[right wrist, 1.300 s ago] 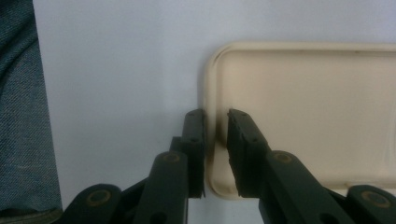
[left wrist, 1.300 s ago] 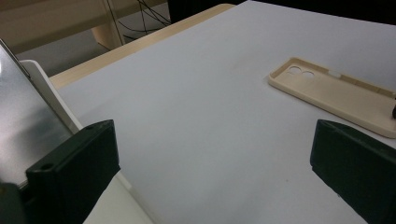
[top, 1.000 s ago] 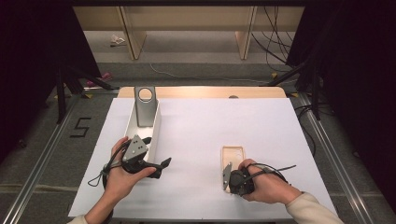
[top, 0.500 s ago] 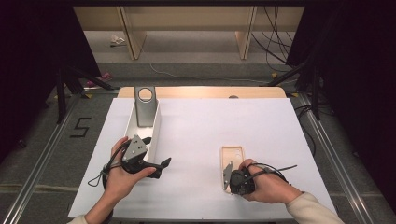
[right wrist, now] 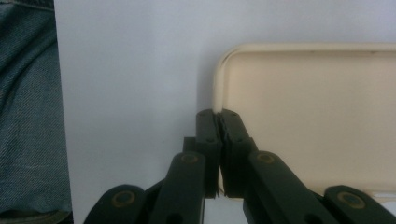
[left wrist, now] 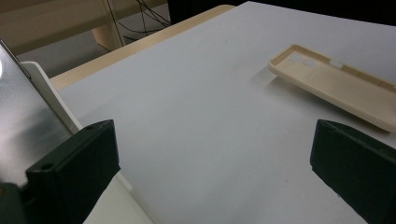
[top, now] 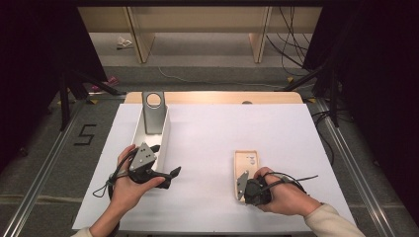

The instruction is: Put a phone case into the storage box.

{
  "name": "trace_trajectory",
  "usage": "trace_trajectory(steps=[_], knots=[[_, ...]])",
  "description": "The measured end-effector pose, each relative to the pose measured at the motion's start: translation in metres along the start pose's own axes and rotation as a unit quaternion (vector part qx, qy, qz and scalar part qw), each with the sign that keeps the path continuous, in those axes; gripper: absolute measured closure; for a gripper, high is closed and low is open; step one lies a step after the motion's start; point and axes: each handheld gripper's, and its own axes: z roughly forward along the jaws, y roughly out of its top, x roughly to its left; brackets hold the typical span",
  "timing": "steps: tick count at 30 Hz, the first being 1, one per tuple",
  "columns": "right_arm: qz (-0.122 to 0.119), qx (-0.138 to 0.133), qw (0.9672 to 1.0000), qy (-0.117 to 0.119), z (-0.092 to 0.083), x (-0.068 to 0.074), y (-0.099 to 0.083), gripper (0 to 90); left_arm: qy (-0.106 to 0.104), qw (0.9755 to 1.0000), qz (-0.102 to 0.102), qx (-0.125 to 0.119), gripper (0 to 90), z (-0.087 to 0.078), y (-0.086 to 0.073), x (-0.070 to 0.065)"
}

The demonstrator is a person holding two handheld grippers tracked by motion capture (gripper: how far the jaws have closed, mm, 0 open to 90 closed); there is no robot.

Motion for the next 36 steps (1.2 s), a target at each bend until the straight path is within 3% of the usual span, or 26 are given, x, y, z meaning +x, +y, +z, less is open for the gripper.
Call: trace_trajectory(steps=[6, 10, 11, 15, 17, 19, 22, 30, 32, 36], knots=[[0.005, -0.026, 0.9996, -0.015, -0.005, -0.002, -0.002, 88.1, 0.001, 1.0000, 0.000, -0.001, 0.5, 0.000, 0.000, 0.000], [0.013, -0.082, 0.9960, -0.035, -0.009, -0.005, -0.008, 88.1, 0.000, 1.0000, 0.000, -0.001, 0.6, 0.000, 0.000, 0.000], [0.013, -0.082, 0.9960, -0.035, -0.009, -0.005, -0.008, 88.1, 0.000, 1.0000, 0.000, -0.001, 0.6, 0.000, 0.000, 0.000], [0.030, -0.141, 0.9882, -0.051, -0.010, -0.008, -0.017, 88.1, 0.001, 1.0000, 0.001, 0.000, 0.9, 0.000, 0.000, 0.000], [0.034, -0.159, 0.9850, -0.060, -0.011, -0.009, -0.020, 88.1, 0.001, 1.0000, 0.001, -0.001, 1.1, 0.000, 0.001, 0.000], [0.035, -0.165, 0.9838, -0.061, -0.012, -0.010, -0.021, 88.1, 0.001, 1.0000, 0.000, -0.001, 1.2, 0.000, 0.001, 0.000], [0.046, -0.197, 0.9774, -0.061, -0.013, -0.014, -0.024, 88.1, 0.001, 1.0000, -0.001, 0.000, 1.5, 0.000, 0.002, 0.000], [0.066, -0.228, 0.9697, -0.057, -0.011, -0.017, -0.027, 88.1, 0.000, 0.9998, -0.018, -0.002, 4.0, 0.000, 0.012, 0.001], [0.068, -0.241, 0.9661, -0.063, -0.013, -0.019, -0.028, 88.2, -0.002, 0.9997, -0.024, -0.001, 6.2, 0.001, 0.017, 0.002], [0.072, -0.250, 0.9635, -0.065, -0.015, -0.019, -0.028, 88.2, -0.002, 0.9994, -0.034, 0.005, 8.1, 0.007, 0.029, 0.002]])
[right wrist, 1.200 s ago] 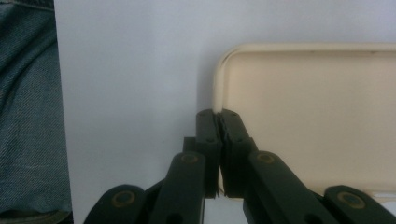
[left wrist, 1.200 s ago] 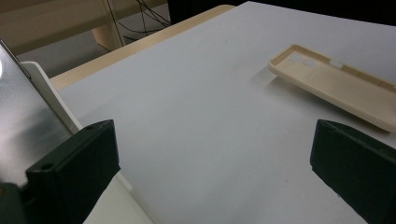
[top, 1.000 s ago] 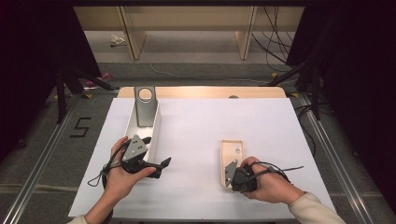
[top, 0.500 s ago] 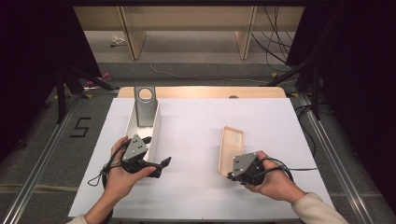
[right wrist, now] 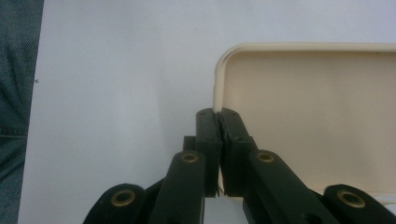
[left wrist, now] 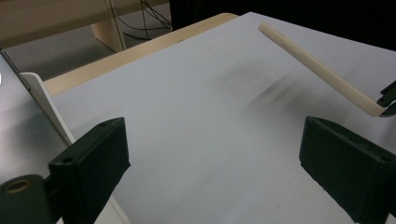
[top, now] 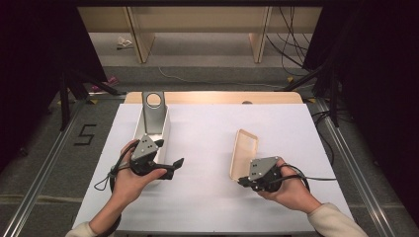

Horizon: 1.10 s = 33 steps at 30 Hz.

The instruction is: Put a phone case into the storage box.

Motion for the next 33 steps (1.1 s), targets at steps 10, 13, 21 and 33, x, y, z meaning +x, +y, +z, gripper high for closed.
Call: trace_trajectory(steps=[10, 13, 21, 33], knots=[[-0.007, -0.016, 0.9998, 0.003, 0.003, 0.002, 0.005, 88.2, -0.026, 0.9995, -0.007, 0.015, 13.6, 0.035, 0.036, -0.012], [-0.011, -0.017, 0.9998, 0.004, 0.005, 0.004, 0.008, 88.2, -0.032, 0.9992, -0.006, 0.023, 14.0, 0.043, 0.042, -0.015], [-0.015, -0.020, 0.9997, 0.005, 0.006, 0.005, 0.012, 88.2, -0.047, 0.9972, -0.001, 0.058, 15.4, 0.071, 0.062, -0.027], [-0.027, -0.021, 0.9994, 0.004, 0.009, 0.008, 0.018, 88.3, -0.041, 0.9936, -0.001, 0.105, 17.8, 0.113, 0.081, -0.039]])
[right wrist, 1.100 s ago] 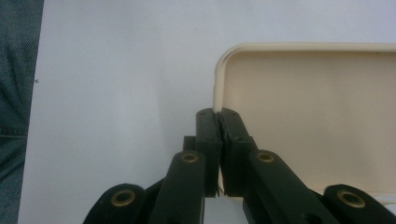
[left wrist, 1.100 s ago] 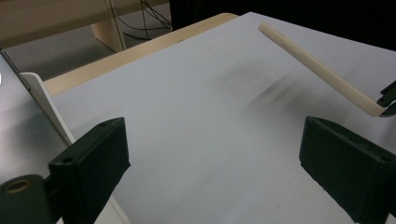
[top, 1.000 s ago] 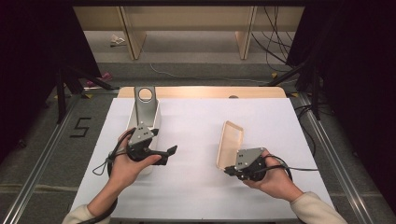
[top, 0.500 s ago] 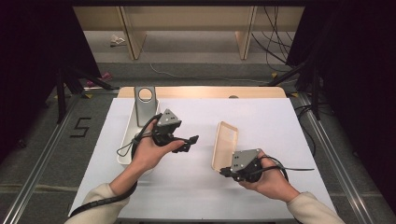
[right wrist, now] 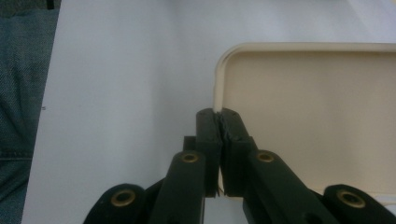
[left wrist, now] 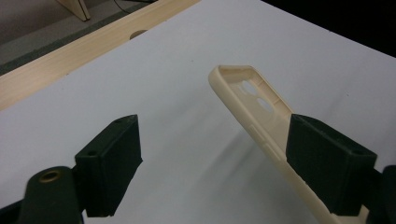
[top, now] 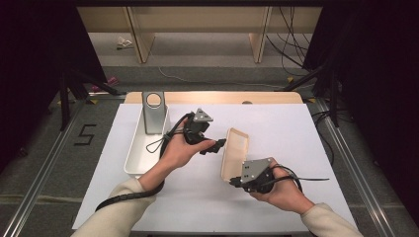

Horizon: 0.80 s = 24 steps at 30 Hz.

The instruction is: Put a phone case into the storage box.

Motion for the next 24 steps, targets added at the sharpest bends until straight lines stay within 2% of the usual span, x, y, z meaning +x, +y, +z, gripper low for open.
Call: trace_trajectory(steps=[4, 7, 11, 16, 22, 24], knots=[[-0.003, 0.004, 1.0000, 0.003, 0.002, 0.001, 0.000, 88.3, 0.001, 0.9999, -0.008, 0.011, 19.7, 0.011, 0.006, 0.000], [-0.008, 0.005, 1.0000, -0.002, 0.002, 0.001, 0.001, 88.3, -0.003, 0.9994, -0.028, 0.022, 22.8, 0.021, 0.007, 0.002], [-0.010, 0.006, 0.9999, -0.002, 0.003, 0.002, 0.002, 88.3, 0.002, 0.9990, -0.035, 0.029, 26.7, 0.026, 0.008, 0.003], [-0.015, 0.009, 0.9998, -0.005, 0.004, 0.003, 0.003, 88.3, -0.007, 0.9980, -0.050, 0.038, 33.2, 0.032, 0.011, 0.004], [-0.017, 0.010, 0.9998, -0.005, 0.004, 0.004, 0.004, 88.3, -0.015, 0.9971, -0.053, 0.052, 38.4, 0.036, 0.012, 0.002], [-0.019, 0.012, 0.9997, -0.004, 0.004, 0.003, 0.004, 88.3, -0.013, 0.9969, -0.055, 0.055, 42.8, 0.037, 0.012, 0.001]])
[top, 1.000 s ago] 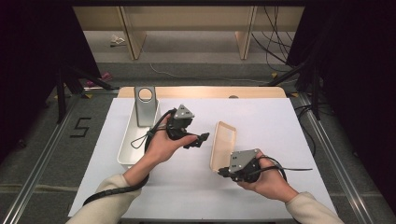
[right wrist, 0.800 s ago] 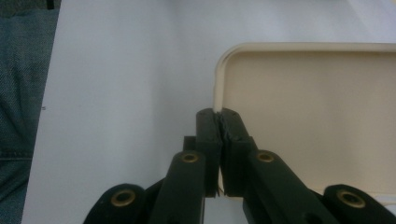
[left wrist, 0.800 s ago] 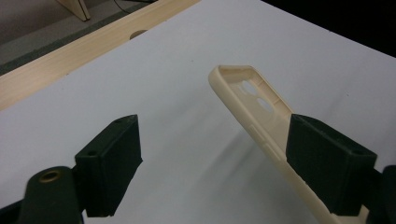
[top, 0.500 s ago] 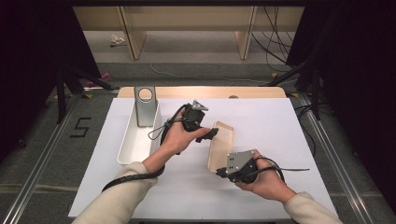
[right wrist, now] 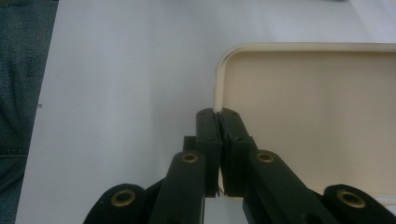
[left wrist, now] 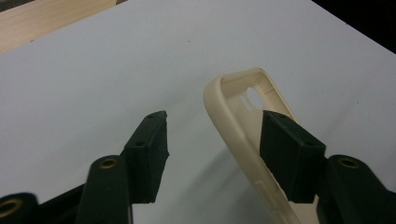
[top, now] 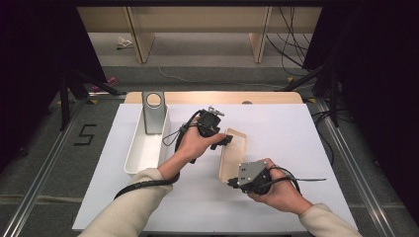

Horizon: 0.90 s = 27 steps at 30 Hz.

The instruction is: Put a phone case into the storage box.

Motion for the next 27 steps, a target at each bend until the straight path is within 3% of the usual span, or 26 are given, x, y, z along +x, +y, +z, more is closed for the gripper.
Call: trace_trajectory(steps=[2, 11, 14, 20, 25, 27], knots=[[-0.002, 0.001, 1.0000, -0.002, 0.000, 0.000, 0.000, 88.3, -0.002, 0.9999, -0.003, 0.011, 46.7, 0.002, 0.000, -0.001], [-0.016, 0.012, 0.9998, -0.006, 0.001, 0.003, 0.002, 88.2, -0.015, 0.9995, -0.019, 0.018, 63.3, 0.003, 0.001, -0.003], [-0.021, 0.015, 0.9996, -0.009, 0.003, 0.003, 0.001, 88.2, -0.026, 0.9988, -0.039, 0.012, 67.9, 0.001, 0.002, -0.003], [-0.022, 0.030, 0.9993, -0.003, 0.005, 0.004, 0.000, 88.1, -0.039, 0.9980, -0.050, 0.004, 72.6, -0.004, 0.004, -0.006], [-0.025, 0.035, 0.9990, -0.012, 0.007, 0.002, 0.000, 88.1, -0.043, 0.9978, -0.051, -0.006, 75.0, -0.006, 0.006, -0.012], [-0.014, 0.042, 0.9990, -0.007, 0.007, 0.003, -0.001, 88.0, -0.048, 0.9974, -0.052, -0.010, 76.5, -0.007, 0.007, -0.013]])
